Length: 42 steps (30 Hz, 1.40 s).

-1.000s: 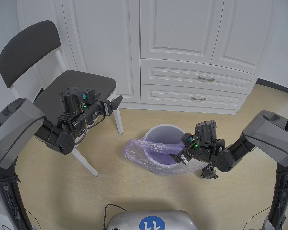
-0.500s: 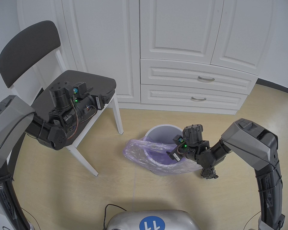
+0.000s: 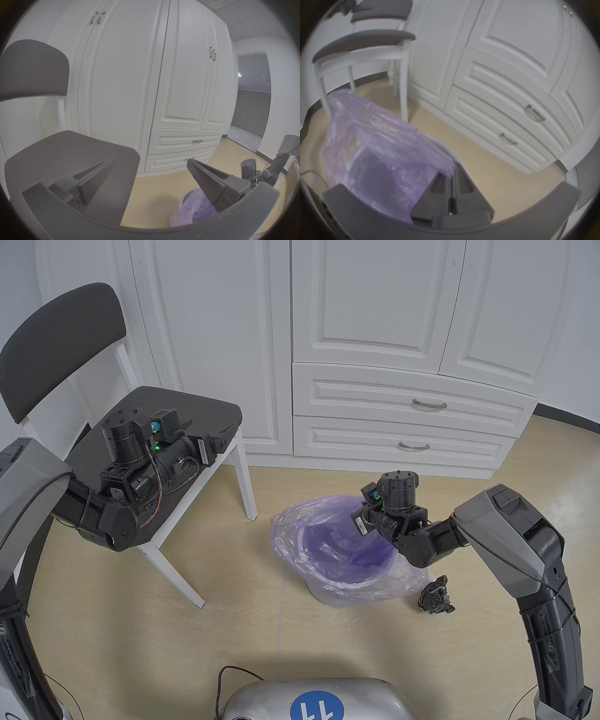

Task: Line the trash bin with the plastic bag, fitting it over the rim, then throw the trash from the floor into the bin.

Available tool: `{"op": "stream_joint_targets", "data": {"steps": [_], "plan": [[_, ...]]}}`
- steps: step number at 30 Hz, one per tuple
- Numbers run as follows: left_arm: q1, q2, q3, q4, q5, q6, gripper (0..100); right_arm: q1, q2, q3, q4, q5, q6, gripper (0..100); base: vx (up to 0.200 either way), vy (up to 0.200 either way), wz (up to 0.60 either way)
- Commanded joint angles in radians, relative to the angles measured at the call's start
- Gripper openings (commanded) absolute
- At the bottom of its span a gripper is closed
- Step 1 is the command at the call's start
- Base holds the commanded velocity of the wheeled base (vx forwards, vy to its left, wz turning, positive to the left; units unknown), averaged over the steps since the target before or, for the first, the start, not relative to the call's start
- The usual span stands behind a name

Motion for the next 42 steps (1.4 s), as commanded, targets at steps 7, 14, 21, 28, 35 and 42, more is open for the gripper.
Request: {"op": "stream_joint_targets", "data": {"steps": [7,14,21,28,35,42], "plan": [[-0.007,0.010,0.000,-0.013,0.000,0.001,100,-0.007,0.300,-0.350,-0.089,-0.151,0.057,0,0.000,0.000,0.00],[0.001,0.008,-0.011,-0.014,0.000,0.000,100,-0.019,0.325,-0.350,-0.285,-0.154,0.052,0,0.000,0.000,0.00],[-0.007,0.018,-0.008,-0.034,0.000,0.000,100,-0.026,0.297,-0.350,-0.403,-0.154,0.037,0,0.000,0.000,0.00],[-0.011,0.025,-0.004,-0.037,0.000,0.004,100,-0.019,0.264,-0.350,-0.402,-0.142,0.019,100,0.000,0.000,0.00],[-0.053,0.056,0.011,-0.065,0.002,0.006,100,-0.010,0.204,-0.307,-0.399,-0.151,0.016,100,0.000,0.000,0.00],[-0.105,0.064,0.054,-0.065,-0.002,0.006,100,0.016,-0.227,0.254,-0.144,-0.045,0.062,100,0.000,0.000,0.00]]}}
